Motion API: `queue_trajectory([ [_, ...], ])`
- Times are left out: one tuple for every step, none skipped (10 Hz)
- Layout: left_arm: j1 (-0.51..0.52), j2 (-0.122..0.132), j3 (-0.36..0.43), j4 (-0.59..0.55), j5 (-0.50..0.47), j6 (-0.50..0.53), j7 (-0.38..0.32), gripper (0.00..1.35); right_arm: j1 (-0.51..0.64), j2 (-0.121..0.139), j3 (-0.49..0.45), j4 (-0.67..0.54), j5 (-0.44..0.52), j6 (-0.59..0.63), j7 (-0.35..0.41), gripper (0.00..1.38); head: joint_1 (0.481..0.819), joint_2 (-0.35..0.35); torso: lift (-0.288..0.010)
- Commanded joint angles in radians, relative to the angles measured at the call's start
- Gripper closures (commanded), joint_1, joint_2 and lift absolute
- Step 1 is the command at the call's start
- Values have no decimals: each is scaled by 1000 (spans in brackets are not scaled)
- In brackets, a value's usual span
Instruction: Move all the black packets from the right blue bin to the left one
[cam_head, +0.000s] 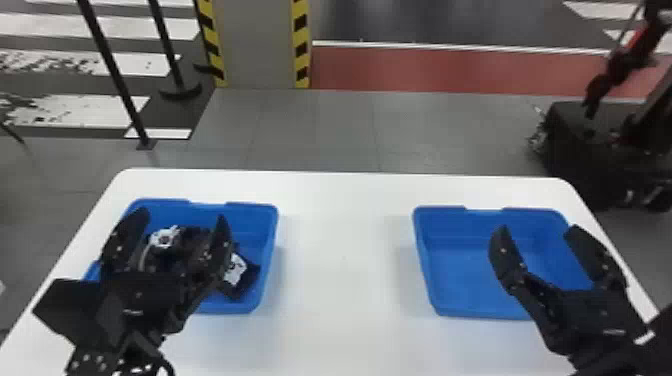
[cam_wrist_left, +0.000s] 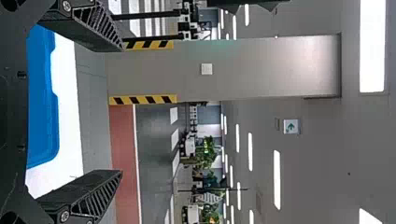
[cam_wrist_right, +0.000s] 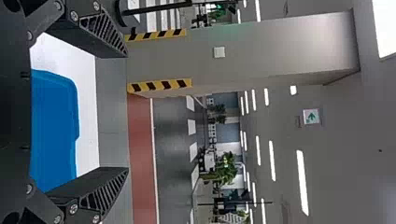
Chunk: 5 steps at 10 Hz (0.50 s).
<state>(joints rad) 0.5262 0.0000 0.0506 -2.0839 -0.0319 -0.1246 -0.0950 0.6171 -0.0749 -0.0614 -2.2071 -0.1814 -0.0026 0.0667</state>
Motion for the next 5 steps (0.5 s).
queue_trajectory([
  [1, -3, 0, -3, 1, 2, 0, 93, 6, 6, 0, -8, -1, 0, -5, 171, 695, -16, -110],
  [-1, -3, 2, -6, 3, -3, 0, 93, 6, 6, 0, -8, -1, 0, -5, 173, 695, -17, -110],
  [1, -3, 2, -6, 6, -3, 0, 93, 1, 6, 0, -6, -3, 0, -5, 174, 695, -17, -110],
  [1, -3, 2, -3, 7, -3, 0, 94, 1, 6, 0, -1, -7, 0, -5, 174, 695, -17, -110],
  [1, -3, 3, -6, 7, -3, 0, 94, -1, 6, 0, 2, -10, 0, -5, 174, 695, -17, -110],
])
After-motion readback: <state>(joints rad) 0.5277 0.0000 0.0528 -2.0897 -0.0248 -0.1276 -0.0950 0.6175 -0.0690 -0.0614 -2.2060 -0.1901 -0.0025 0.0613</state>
